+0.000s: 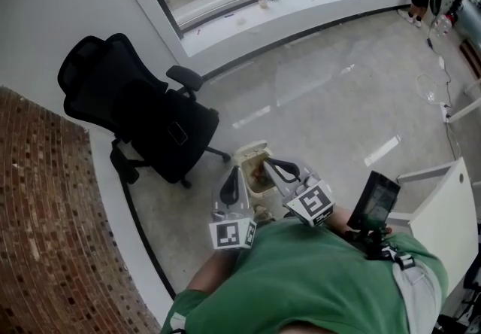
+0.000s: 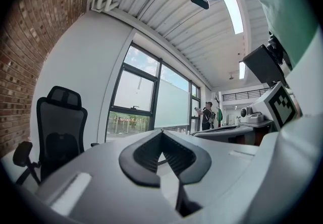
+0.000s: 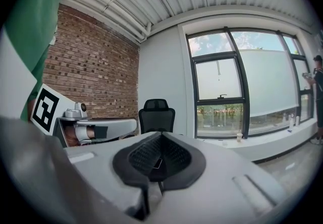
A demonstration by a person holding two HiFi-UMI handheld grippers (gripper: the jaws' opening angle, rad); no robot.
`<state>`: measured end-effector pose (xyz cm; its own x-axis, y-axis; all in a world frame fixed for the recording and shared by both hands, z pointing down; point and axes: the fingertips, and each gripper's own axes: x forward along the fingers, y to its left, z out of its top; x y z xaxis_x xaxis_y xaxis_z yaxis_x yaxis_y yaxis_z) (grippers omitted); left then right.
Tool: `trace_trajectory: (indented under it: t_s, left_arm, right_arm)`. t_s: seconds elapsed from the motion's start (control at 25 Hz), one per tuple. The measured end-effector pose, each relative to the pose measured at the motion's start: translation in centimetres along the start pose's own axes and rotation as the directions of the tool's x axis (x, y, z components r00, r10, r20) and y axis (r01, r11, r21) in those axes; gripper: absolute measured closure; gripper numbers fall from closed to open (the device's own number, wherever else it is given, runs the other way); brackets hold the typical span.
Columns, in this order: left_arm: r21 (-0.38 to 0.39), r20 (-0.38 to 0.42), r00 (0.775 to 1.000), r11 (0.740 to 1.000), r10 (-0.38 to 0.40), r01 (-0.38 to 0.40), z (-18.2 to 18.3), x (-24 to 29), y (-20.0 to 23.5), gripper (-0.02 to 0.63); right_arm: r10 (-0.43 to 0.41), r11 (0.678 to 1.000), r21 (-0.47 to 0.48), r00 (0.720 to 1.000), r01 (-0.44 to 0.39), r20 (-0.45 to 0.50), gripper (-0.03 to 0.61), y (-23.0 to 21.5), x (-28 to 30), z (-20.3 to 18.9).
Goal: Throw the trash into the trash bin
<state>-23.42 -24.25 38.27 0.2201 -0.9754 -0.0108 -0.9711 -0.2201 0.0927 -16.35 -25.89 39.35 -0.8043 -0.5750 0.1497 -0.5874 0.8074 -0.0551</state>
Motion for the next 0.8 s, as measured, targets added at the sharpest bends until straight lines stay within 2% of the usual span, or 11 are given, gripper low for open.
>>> trace_trajectory:
  t_s: [0.48,0.8]
  left_arm:
    - [0.0,-0.022,1.0,1.0,0.016,-0.016,-0.9,-3.4,-8.0,0.607]
    - [0.01,-0.018,0.999,0.999,0.042,-0.042,-0.9,-4.6,-10.3,0.607]
  right_arm:
    - [0.029,1.0,0.004,1.0,-0.029,-0.004,0.575,0.0,-8.5,-1.3]
    - [0.06,0.998,0.001,0.998,-0.06,0.014,0.575,0.1,-11.1,-1.2]
